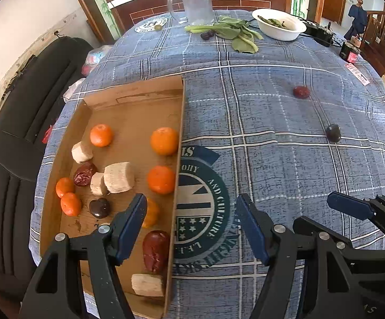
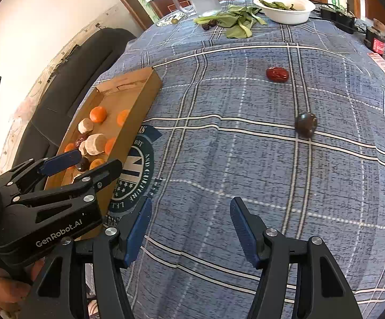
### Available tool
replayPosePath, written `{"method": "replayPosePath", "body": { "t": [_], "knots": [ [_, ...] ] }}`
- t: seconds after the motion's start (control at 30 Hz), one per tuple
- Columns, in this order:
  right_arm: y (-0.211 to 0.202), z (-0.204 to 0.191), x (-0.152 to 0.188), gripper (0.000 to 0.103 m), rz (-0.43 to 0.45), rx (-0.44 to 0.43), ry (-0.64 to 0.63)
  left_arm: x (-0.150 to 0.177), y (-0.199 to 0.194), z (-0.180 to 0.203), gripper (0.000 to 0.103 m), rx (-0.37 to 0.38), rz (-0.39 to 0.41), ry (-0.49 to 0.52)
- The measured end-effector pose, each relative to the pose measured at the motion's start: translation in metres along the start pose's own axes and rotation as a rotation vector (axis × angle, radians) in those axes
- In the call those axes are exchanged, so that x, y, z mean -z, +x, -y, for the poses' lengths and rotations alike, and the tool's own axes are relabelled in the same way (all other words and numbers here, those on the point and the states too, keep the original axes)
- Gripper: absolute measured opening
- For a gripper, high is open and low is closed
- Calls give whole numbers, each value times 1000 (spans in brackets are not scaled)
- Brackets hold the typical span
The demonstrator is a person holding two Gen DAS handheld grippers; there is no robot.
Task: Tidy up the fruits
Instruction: 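Move both tools back toward the last two dates on the cloth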
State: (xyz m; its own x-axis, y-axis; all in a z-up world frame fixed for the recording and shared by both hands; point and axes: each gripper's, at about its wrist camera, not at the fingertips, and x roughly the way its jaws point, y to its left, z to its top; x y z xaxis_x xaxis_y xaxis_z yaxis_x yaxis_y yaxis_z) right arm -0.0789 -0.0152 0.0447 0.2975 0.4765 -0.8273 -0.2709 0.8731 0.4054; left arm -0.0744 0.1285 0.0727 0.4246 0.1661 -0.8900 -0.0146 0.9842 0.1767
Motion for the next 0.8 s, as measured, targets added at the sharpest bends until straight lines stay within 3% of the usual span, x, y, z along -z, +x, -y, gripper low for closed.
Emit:
{"method": "replayPosePath", "body": {
  "t": [0.43,0.6,0.8],
  "knots": [
    [1,17,-3,67,-11,-12,-24,0,7,8,69,-24,-18,-34],
    [-10,57,-15,67,47,76,43,-17,24,13,69,38,-32,-63],
    [-17,106,-35,66,85,144,112,-53,39,40,69,116,-2,-28]
  ]
}}
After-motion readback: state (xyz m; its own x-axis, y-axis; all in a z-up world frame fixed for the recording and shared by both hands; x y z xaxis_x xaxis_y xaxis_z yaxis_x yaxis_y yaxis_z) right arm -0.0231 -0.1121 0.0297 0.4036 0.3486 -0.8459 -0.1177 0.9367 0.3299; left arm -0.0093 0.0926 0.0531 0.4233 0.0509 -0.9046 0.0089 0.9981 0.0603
